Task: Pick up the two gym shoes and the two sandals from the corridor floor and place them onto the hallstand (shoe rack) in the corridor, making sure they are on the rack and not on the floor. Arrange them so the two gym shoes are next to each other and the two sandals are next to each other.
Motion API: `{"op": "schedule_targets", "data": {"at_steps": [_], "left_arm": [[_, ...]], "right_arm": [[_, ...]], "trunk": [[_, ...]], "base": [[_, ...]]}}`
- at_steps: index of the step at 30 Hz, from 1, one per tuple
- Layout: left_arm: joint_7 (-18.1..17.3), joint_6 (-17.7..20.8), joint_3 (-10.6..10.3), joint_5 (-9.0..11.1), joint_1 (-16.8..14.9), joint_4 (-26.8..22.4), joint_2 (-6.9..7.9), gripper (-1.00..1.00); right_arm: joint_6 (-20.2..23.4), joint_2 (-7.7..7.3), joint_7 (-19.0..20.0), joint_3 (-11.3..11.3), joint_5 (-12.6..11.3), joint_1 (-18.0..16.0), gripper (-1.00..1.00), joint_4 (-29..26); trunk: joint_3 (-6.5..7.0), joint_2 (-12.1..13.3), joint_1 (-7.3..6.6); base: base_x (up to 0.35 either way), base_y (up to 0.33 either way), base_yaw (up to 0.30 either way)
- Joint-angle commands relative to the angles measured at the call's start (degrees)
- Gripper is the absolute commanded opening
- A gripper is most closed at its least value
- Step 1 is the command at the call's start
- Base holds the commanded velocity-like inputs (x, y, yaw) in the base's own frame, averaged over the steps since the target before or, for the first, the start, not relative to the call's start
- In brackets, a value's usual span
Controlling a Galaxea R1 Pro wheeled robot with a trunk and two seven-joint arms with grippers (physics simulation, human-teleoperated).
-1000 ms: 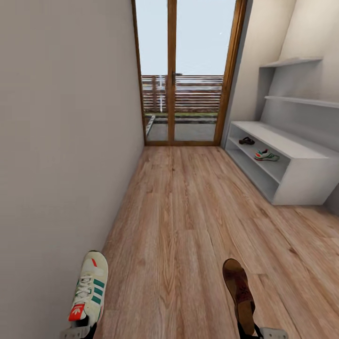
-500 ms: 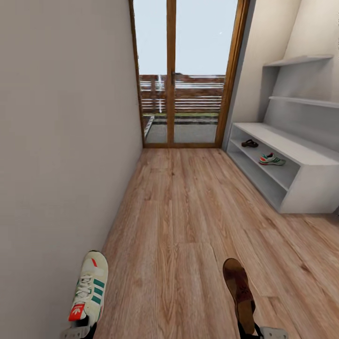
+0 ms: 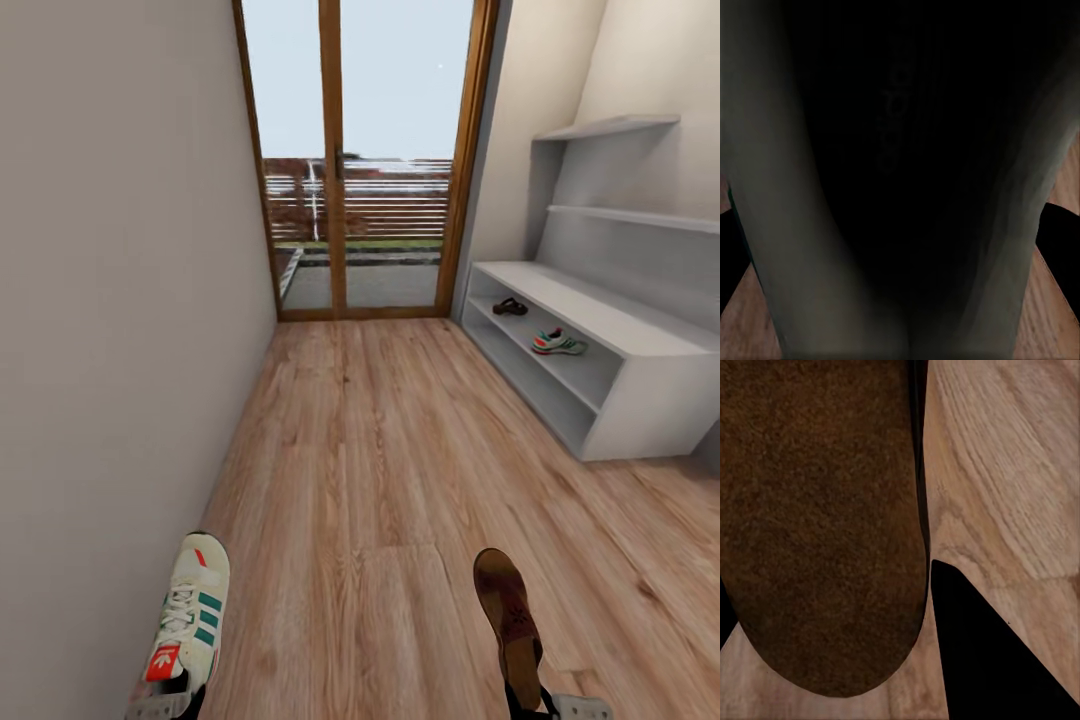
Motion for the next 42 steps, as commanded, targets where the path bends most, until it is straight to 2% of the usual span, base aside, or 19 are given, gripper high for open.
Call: {"op": "schedule_targets", "data": {"at_steps": [1,42], "left_arm": [[-0.33,-0.26,0.49,-0.50,-0.05,0.03,-0.04,-1.00],[-0.38,-0.26,0.49,-0.55,-0.04,0.03,-0.04,-1.00]], "right_arm": [[-0.15,0.03,0.32,-0.49,0.35,-0.05,-1.00,0.03],[-0.15,0.07,0.29,-0.49,0.42,-0.05,-1.00,0.11]], "trunk": [[-0.05,-0.02,0.02],[-0.05,-0.02,0.02]], "base": [[0.340,0.000,-0.009],[0.340,0.000,0.000]]}}
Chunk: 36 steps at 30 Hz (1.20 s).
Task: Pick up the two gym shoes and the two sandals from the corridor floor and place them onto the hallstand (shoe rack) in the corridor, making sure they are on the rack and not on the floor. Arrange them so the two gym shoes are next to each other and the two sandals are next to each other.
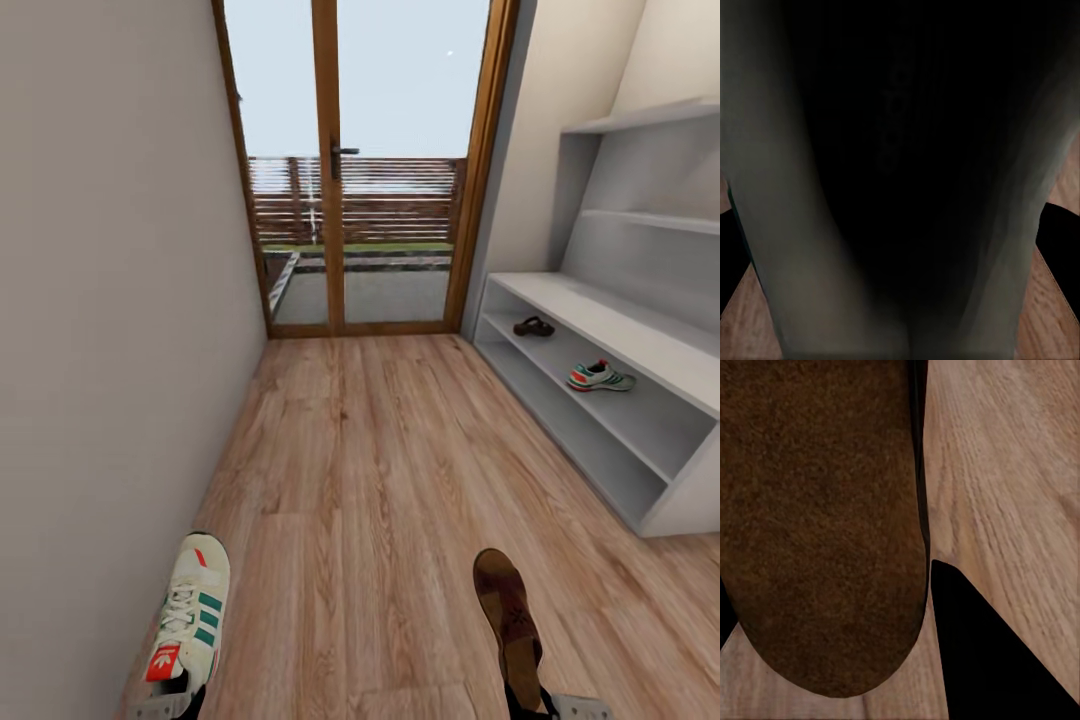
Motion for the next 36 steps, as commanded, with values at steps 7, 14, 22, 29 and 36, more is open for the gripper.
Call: {"op": "schedule_targets", "data": {"at_steps": [7,14,22,29,36], "left_arm": [[-0.33,-0.26,0.49,-0.50,-0.07,0.03,-0.04,-1.00],[-0.33,-0.26,0.49,-0.50,-0.06,0.03,-0.04,-1.00],[-0.32,-0.25,0.48,-0.51,-0.08,0.03,-0.04,-1.00],[-0.32,-0.24,0.45,-0.56,-0.04,0.03,-0.04,-1.00],[-0.33,-0.26,0.48,-0.51,-0.04,0.03,-0.04,-1.00]], "right_arm": [[-0.14,0.00,0.32,-0.49,0.34,-0.05,-1.00,0.03],[-0.14,0.04,0.32,-0.49,0.34,-0.05,-1.00,0.10],[-0.14,0.07,0.32,-0.50,0.32,-0.05,-1.00,0.14],[-0.13,0.07,0.34,-0.49,0.28,-0.05,-1.00,0.20],[-0.08,0.08,0.34,-0.49,0.29,-0.05,-1.00,0.21]], "trunk": [[-0.05,-0.02,0.02],[-0.05,-0.02,0.02],[-0.05,-0.02,0.02],[-0.05,-0.02,0.02],[-0.05,-0.02,0.02]], "base": [[0.340,0.000,-0.008],[0.340,0.000,-0.218],[0.340,0.000,-0.268],[0.340,0.000,-0.269],[0.340,0.000,-0.270]]}}
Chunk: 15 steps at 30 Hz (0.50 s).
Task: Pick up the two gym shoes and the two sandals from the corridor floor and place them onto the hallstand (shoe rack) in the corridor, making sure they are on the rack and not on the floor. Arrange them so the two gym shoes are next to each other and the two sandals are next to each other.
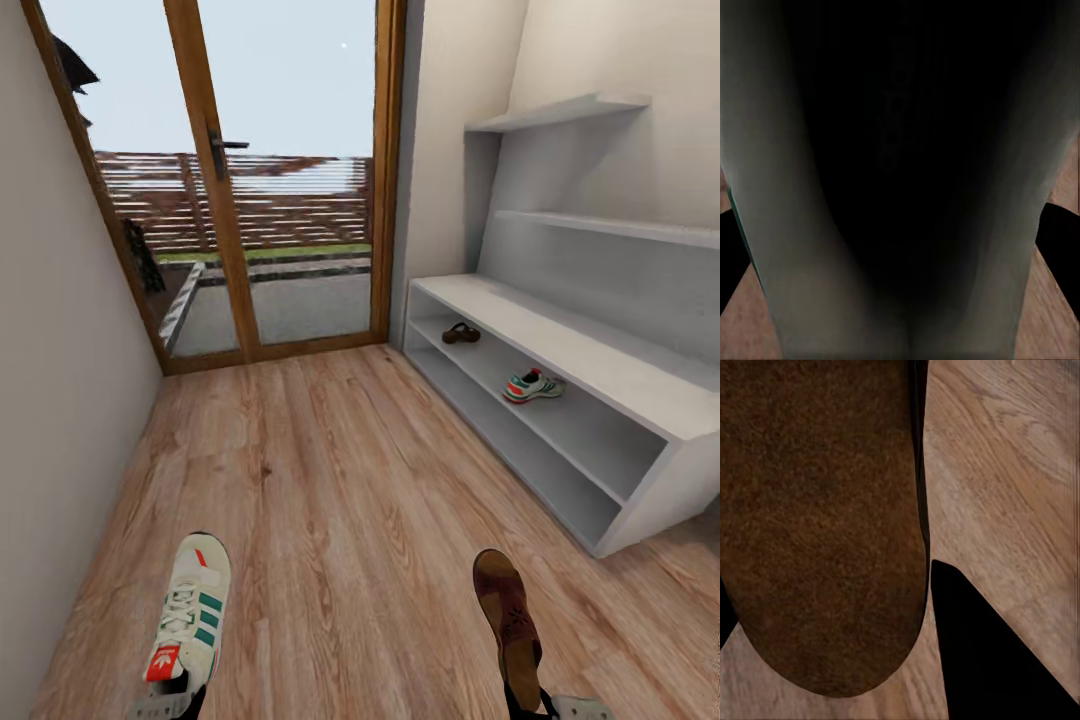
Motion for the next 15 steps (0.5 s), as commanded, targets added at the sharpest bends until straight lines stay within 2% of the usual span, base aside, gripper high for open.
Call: {"op": "schedule_targets", "data": {"at_steps": [1,15], "left_arm": [[-0.31,-0.25,0.49,-0.50,-0.06,0.01,-0.04,-1.00],[-0.29,-0.27,0.47,-0.50,-0.08,0.01,-0.04,-1.00]], "right_arm": [[-0.14,0.03,0.32,-0.49,0.35,-0.07,-1.00,0.05],[-0.13,0.03,0.32,-0.49,0.33,-0.07,-1.00,0.05]], "trunk": [[-0.05,-0.02,0.02],[-0.05,-0.02,0.02]], "base": [[0.340,0.000,-0.270],[0.340,0.000,-0.270]]}}
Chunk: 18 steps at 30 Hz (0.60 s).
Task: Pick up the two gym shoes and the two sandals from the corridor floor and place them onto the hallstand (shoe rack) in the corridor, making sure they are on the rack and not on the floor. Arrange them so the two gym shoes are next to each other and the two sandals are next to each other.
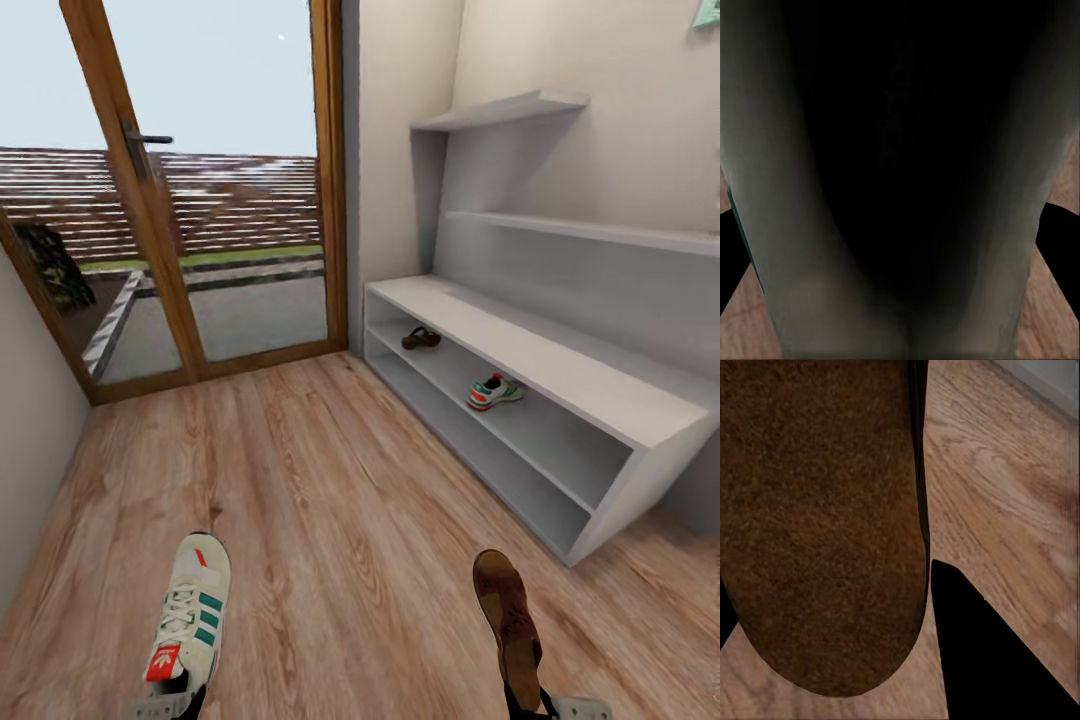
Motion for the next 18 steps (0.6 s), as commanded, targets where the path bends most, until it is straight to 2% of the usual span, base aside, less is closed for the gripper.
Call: {"op": "schedule_targets", "data": {"at_steps": [1,7,18], "left_arm": [[-0.31,-0.26,0.50,-0.50,-0.04,0.01,-0.04,-1.00],[-0.33,-0.26,0.51,-0.50,-0.03,0.01,-0.04,-1.00],[-0.33,-0.26,0.51,-0.50,-0.04,0.01,-0.04,-1.00]], "right_arm": [[-0.14,0.03,0.32,-0.49,0.35,-0.07,-1.00,0.05],[-0.14,0.03,0.33,-0.49,0.35,-0.07,-1.00,0.05],[-0.14,0.03,0.31,-0.49,0.37,-0.07,-1.00,0.05]], "trunk": [[-0.05,-0.02,0.02],[-0.05,-0.02,0.02],[-0.05,-0.02,0.02]], "base": [[0.340,0.000,-0.270],[0.338,0.050,-0.270],[0.272,0.236,-0.270]]}}
